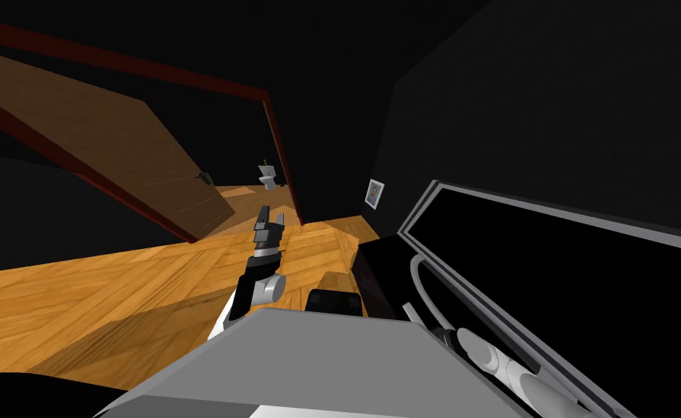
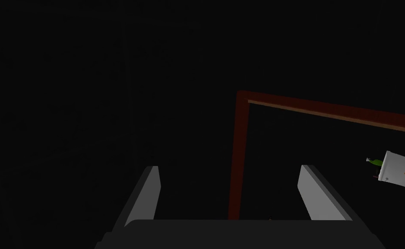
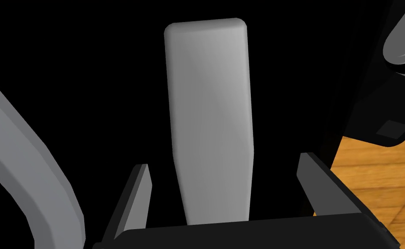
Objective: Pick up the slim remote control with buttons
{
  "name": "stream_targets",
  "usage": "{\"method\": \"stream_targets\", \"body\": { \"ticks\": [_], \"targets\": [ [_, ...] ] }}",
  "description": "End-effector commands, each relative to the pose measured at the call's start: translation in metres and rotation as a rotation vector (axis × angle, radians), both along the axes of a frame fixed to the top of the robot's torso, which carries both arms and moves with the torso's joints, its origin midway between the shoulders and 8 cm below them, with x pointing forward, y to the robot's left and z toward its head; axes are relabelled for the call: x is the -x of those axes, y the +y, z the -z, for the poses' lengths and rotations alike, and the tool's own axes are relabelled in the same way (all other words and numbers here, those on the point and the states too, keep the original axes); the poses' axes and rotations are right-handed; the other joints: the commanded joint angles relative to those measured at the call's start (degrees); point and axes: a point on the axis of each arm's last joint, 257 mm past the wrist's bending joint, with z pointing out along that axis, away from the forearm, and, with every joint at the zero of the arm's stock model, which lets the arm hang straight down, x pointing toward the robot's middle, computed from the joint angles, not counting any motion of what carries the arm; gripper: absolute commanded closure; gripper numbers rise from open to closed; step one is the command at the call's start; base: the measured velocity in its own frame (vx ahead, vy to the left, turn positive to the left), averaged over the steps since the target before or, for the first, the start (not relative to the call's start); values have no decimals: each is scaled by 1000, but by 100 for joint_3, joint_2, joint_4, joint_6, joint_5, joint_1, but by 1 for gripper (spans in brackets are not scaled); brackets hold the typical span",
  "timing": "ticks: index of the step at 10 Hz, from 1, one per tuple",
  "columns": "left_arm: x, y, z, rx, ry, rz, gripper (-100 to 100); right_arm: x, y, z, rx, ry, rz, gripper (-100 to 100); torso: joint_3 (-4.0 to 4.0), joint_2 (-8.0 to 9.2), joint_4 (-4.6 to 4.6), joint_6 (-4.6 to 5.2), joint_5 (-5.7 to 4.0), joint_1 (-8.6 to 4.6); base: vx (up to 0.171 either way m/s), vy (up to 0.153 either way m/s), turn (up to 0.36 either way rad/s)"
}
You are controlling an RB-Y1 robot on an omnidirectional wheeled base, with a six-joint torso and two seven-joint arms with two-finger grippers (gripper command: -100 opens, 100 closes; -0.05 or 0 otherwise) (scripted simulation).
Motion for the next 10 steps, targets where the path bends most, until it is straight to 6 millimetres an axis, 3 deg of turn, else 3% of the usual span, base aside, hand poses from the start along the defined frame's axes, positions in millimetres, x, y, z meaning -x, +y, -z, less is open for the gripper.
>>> {"method": "stream_targets", "body": {
  "ticks": [1, 4, 5, 6, 7, 10],
  "targets": [
    [0, 0, 0, 0, 0, 0, 0, 4, 0, 1, 3, 13, 8, -100, 0, 0, 0, 0, 0, 0, 10, -12, 74],
    [0, 0, 0, 0, 0, 0, 0, 29, 7, 12, -3, 79, 44, -100, -1, -2, 0, 0, 0, -3, 23, -31, 153],
    [0, 0, 0, 0, 0, 0, 0, 24, 4, 9, 0, 63, 35, -100, -4, -7, -1, 1, -3, -14, 18, -34, 36],
    [0, 0, 0, 0, 0, 0, 0, 25, 5, 9, 0, 66, 38, 0, -2, -3, -1, 4, -2, -8, 3, -6, -5],
    [0, 0, 0, 0, 0, 0, 0, 30, 10, 17, -1, 62, 44, -100, 1, 3, 0, 4, 0, 1, 7, -21, 57],
    [0, 0, 0, 0, 0, 0, 0, 41, 21, 31, -1, 59, 57, -100, 0, -1, 0, 4, -3, -12, 17, -46, 52]
  ]
}}
